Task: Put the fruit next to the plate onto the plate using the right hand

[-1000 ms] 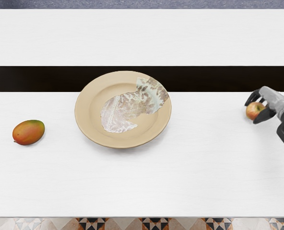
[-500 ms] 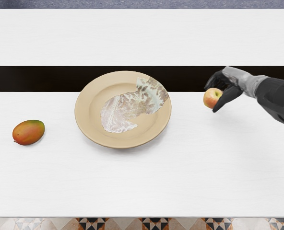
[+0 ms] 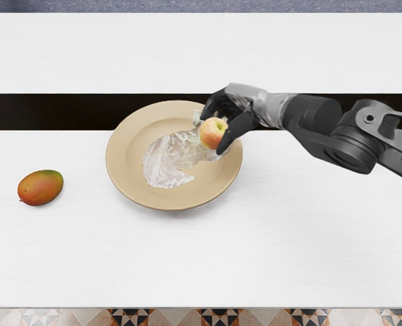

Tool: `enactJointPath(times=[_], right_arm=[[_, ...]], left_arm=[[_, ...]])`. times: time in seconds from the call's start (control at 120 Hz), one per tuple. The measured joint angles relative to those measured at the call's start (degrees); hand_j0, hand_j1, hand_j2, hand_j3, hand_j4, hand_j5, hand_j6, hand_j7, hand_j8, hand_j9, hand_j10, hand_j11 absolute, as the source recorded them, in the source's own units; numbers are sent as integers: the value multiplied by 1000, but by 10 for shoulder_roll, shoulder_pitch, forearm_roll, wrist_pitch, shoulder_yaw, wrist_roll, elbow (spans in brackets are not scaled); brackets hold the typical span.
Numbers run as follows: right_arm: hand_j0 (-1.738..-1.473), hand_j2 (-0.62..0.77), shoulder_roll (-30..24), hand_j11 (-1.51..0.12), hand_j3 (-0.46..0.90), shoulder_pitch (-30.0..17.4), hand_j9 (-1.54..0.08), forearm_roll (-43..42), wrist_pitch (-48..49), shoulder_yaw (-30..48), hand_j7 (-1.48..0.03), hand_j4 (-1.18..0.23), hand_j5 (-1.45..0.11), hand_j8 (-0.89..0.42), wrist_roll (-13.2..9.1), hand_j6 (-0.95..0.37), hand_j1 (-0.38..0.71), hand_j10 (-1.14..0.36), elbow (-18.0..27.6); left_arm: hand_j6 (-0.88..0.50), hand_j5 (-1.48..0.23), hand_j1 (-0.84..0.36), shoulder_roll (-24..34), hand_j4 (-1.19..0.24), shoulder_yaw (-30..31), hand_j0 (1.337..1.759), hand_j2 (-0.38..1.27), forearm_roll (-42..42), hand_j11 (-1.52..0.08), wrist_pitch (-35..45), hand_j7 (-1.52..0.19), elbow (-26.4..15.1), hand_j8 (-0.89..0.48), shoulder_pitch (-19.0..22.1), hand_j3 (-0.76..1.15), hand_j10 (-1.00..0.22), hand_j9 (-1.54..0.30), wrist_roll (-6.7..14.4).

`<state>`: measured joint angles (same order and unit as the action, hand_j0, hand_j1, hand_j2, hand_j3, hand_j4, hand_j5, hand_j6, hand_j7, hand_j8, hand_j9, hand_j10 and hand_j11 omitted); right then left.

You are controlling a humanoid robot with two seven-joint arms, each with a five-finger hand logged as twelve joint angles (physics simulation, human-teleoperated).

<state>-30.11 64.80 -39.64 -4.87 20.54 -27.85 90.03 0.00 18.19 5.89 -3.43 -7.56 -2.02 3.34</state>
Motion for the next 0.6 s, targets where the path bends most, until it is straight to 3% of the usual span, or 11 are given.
enactJointPath(times=[0.242,0.6], right_arm=[[-1658,547,97,-953,1,53,-943,-28,-1,-61,-896,-650,-961,-433,-6,-473,306,-663,-42],[-1658,517,192,-941,0,72,-935,-117,-4,-118,-899,-662,-947,-460,-30,-492,273,-685,-105]], left_arm=[[-245,-318,55,0,-245,0,1658,49,0,-318,0,-318,0,-245,0,0,-245,-318,0],[-245,-318,55,0,-245,0,1658,49,0,-318,0,-318,0,-245,0,0,-245,-318,0]])
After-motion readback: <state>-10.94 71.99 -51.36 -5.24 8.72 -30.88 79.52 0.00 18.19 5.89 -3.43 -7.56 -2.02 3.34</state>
